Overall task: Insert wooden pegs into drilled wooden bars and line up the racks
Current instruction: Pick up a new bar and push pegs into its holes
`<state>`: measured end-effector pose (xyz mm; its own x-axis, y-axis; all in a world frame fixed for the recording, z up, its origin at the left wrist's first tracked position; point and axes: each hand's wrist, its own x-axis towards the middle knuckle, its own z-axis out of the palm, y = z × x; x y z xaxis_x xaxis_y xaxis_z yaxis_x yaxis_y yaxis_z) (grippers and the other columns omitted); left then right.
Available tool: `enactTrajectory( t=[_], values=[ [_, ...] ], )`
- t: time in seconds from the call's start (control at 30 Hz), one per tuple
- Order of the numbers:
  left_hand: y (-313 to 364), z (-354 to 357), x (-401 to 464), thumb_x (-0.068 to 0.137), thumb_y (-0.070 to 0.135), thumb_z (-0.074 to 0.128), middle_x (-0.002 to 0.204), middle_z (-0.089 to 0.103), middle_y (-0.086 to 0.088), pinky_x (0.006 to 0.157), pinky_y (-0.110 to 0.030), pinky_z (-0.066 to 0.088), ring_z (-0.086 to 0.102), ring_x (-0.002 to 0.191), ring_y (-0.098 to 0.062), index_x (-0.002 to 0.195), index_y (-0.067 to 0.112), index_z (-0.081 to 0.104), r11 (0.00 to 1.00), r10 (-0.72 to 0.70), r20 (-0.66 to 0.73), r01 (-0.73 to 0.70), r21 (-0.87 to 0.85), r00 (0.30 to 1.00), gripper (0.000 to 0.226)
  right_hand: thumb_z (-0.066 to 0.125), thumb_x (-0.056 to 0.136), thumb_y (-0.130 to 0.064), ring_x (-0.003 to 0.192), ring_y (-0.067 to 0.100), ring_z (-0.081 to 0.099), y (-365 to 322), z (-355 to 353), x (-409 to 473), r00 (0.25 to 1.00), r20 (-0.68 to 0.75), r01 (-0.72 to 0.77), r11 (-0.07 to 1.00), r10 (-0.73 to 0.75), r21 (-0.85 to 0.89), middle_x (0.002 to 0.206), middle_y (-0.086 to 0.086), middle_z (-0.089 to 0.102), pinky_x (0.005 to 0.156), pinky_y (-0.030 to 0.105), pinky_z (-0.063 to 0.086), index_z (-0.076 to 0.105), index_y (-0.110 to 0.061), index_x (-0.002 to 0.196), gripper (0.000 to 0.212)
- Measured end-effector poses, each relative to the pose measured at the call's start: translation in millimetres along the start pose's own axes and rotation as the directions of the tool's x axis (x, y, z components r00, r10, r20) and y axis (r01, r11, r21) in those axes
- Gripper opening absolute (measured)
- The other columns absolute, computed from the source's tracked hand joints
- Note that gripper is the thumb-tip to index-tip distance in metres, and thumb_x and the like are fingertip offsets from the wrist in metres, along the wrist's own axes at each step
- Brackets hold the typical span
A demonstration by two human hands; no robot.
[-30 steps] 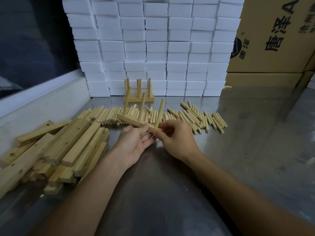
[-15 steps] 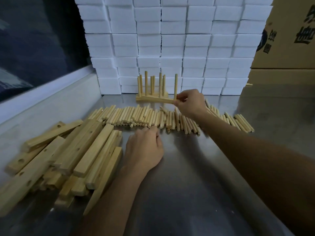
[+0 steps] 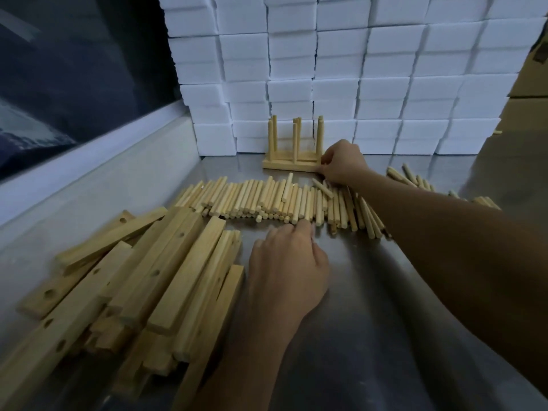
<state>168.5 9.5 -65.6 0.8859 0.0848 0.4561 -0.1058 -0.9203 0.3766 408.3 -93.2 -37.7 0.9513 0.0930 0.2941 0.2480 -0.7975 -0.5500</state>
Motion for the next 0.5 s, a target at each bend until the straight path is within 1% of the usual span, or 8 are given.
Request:
enactTrajectory(
  t=[0.07,0.13,0.2,0.33,0.43,0.5],
  values=[
    [0.7,-0.3,0.0,0.095,0.034,0.046,0.087,0.045,0.012,0.069,-0.031,0.034,0.043,0.081,-0.009,0.107,0.029,0.054,1.0,-0.001,-0.002,0.001,-0.006,1.0,0.015,0.075,0.085,-0.015,0.084,0.026,0.069,-0.6,0.6,2.0,1.0,-0.006,-0.006,1.0,0.006,-0.015,0.089,0.012,0.073,0.081,0.041,0.06,0.075,-0.006,0.092,0.012],
    [1.3,-0.3,-0.3,0.096,0.034,0.045,0.088,0.045,0.012,0.071,-0.031,0.037,0.044,0.083,-0.009,0.108,0.029,0.053,1.0,-0.002,0.006,0.002,-0.014,1.0,0.016,0.073,0.085,-0.014,0.089,0.026,0.069,-0.7,1.1,2.7,1.0,-0.015,-0.011,1.0,0.011,-0.025,0.094,0.012,0.072,0.084,0.041,0.059,0.074,-0.007,0.098,0.015],
    [1.6,-0.5,-0.7,0.096,0.033,0.045,0.088,0.045,0.011,0.072,-0.031,0.039,0.045,0.084,-0.01,0.109,0.028,0.053,1.0,-0.005,0.016,0.006,-0.025,1.0,0.016,0.071,0.087,-0.014,0.089,0.027,0.068,-0.9,1.8,3.0,1.0,-0.016,-0.019,0.999,0.019,-0.037,0.095,0.011,0.071,0.085,0.041,0.059,0.073,-0.007,0.102,0.017],
    [3.0,-1.6,-1.0,0.097,0.033,0.045,0.089,0.046,0.011,0.075,-0.031,0.042,0.046,0.086,-0.009,0.111,0.027,0.053,0.999,-0.018,0.031,0.019,-0.041,0.999,0.017,0.065,0.086,-0.009,0.082,0.029,0.069,-1.4,2.5,3.0,0.999,-0.011,-0.032,0.997,0.031,-0.075,0.088,0.014,0.07,0.08,0.04,0.06,0.071,-0.005,0.095,0.011],
    [2.4,-2.4,-0.8,0.097,0.032,0.045,0.09,0.047,0.011,0.078,-0.032,0.044,0.047,0.087,-0.009,0.112,0.027,0.054,0.999,-0.023,0.03,0.024,-0.036,0.999,0.019,0.065,0.087,-0.008,0.086,0.029,0.068,0.7,2.0,2.7,0.998,-0.043,-0.055,0.994,0.051,-0.09,0.093,0.013,0.069,0.081,0.041,0.06,0.07,-0.005,0.1,0.014],
    [2.0,-2.6,-0.4,0.097,0.032,0.046,0.09,0.047,0.011,0.077,-0.031,0.043,0.047,0.087,-0.009,0.112,0.026,0.055,0.999,-0.029,0.029,0.03,-0.035,0.999,0.019,0.065,0.088,-0.009,0.089,0.029,0.066,0.4,1.1,2.5,0.997,-0.059,-0.063,0.993,0.058,-0.101,0.096,0.012,0.068,0.082,0.041,0.059,0.068,-0.006,0.102,0.015]
  ],
)
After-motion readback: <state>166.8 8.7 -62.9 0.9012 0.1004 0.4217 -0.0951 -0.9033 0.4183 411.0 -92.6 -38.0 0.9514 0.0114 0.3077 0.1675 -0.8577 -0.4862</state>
